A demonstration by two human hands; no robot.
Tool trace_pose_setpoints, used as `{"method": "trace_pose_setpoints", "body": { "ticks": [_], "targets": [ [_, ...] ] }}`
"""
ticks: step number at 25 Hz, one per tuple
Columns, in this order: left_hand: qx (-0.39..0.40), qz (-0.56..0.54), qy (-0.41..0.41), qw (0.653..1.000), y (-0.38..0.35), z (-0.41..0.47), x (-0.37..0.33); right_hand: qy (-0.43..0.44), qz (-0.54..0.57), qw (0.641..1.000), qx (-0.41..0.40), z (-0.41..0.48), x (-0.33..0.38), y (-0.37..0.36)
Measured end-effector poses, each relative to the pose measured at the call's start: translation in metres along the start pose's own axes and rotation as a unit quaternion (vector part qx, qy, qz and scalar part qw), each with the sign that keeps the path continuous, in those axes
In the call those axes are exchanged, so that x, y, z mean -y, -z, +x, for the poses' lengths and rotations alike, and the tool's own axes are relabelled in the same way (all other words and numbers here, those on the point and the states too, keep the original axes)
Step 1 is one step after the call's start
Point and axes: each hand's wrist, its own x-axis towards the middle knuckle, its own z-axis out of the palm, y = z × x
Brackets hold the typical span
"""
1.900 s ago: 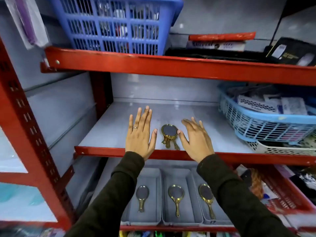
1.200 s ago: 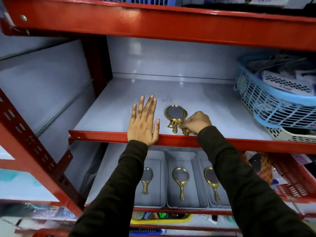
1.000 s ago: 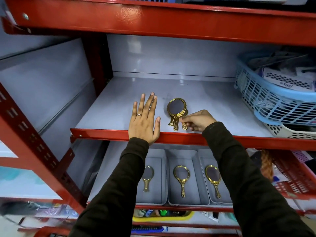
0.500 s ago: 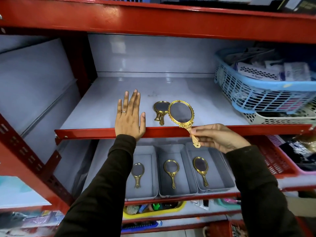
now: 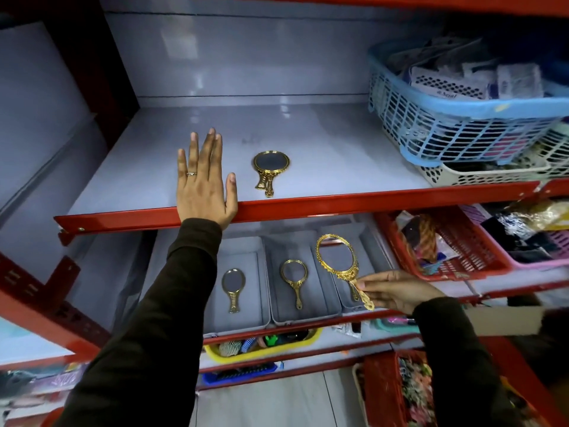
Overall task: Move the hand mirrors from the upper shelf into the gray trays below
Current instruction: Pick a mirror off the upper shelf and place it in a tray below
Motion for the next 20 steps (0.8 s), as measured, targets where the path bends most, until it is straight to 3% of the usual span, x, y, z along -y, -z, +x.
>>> {"method": "trace_pose_setpoints", "body": {
  "ticks": [4,7,15,20],
  "targets": [
    [-0.009,0.000,-0.003,1.000,-0.002,0.001,0.001,-0.008,0.059,0.987,-0.150,0.068,-0.030,0.016],
    [-0.020,0.006,-0.006,1.000,-0.002,0.002,0.001,-0.038,0.031,0.965,-0.258,0.119,-0.051,0.026],
    [-0.033,0.011,-0.013,0.999,-0.004,0.003,0.000,-0.108,-0.188,0.912,-0.347,0.156,-0.049,0.008],
    [-0.036,0.010,-0.012,0.999,-0.003,0.003,-0.001,-0.093,-0.186,0.900,-0.382,0.154,-0.060,0.006]
  ]
}}
